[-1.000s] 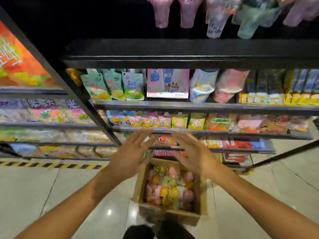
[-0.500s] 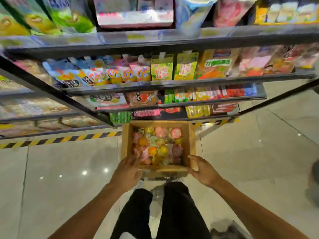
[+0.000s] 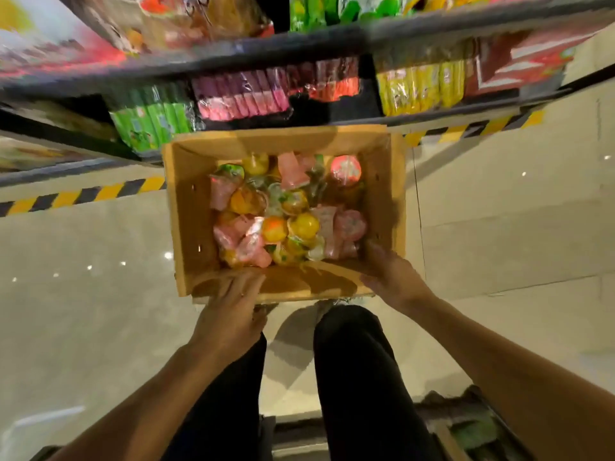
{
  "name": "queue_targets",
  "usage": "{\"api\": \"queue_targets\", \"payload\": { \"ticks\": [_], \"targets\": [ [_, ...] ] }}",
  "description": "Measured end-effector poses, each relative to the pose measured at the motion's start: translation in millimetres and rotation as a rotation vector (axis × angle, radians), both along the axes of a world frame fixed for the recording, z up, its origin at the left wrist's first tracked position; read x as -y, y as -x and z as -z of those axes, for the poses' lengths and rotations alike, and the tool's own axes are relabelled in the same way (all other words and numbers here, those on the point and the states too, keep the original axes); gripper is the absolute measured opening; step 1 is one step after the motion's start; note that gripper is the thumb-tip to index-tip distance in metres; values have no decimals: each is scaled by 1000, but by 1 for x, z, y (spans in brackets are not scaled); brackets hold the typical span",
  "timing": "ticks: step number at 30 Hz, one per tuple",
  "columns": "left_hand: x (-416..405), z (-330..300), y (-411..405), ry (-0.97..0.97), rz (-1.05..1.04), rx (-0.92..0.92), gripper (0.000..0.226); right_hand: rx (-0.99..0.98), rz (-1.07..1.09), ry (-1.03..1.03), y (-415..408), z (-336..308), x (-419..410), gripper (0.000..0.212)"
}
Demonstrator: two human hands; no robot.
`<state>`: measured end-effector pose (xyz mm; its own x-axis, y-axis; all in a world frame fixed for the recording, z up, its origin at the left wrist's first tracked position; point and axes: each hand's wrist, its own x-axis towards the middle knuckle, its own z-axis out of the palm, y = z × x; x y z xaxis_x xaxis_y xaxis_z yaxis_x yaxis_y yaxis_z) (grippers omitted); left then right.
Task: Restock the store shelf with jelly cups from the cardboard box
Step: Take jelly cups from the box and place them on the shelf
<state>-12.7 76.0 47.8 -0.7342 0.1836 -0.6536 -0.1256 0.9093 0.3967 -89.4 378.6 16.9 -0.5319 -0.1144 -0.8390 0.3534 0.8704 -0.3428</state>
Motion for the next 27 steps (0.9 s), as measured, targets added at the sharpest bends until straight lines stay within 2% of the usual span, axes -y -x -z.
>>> {"api": "queue_targets", "payload": {
  "ticks": [2,5,8,10,11,14,18,20,23,24,27],
  "targets": [
    [-3,37,7,6,29,30,76,7,-31,-28,1,51,7,60],
    [-9,86,22,-2,58,74,78,-93,-19,-38,4,113,14,69],
    [-12,135,35,7,156,8,76,-171,-139,-148,17,151,26,80],
    [-15,163,43,-44,109,-8,61,-147,-275,-209,25,179,27,77],
    [-17,174,51,-71,58,5,62,-154,-322,-237,30,191,28,79],
    [-21,202,68,-117,-45,7,63,-169,-453,-328,43,220,31,93],
    [-29,214,73,-152,-93,-8,61,-244,-513,-414,40,241,28,114],
    [-31,210,73,-179,-107,11,60,-304,-529,-362,37,235,23,105],
    [-33,194,76,-240,-137,51,61,-351,-267,-189,39,202,23,93],
    [-33,186,79,-272,-146,79,66,-389,-172,-121,40,190,25,91],
    [-36,162,89,-398,-206,170,91,-505,-130,97,46,156,36,80]
  ]
}}
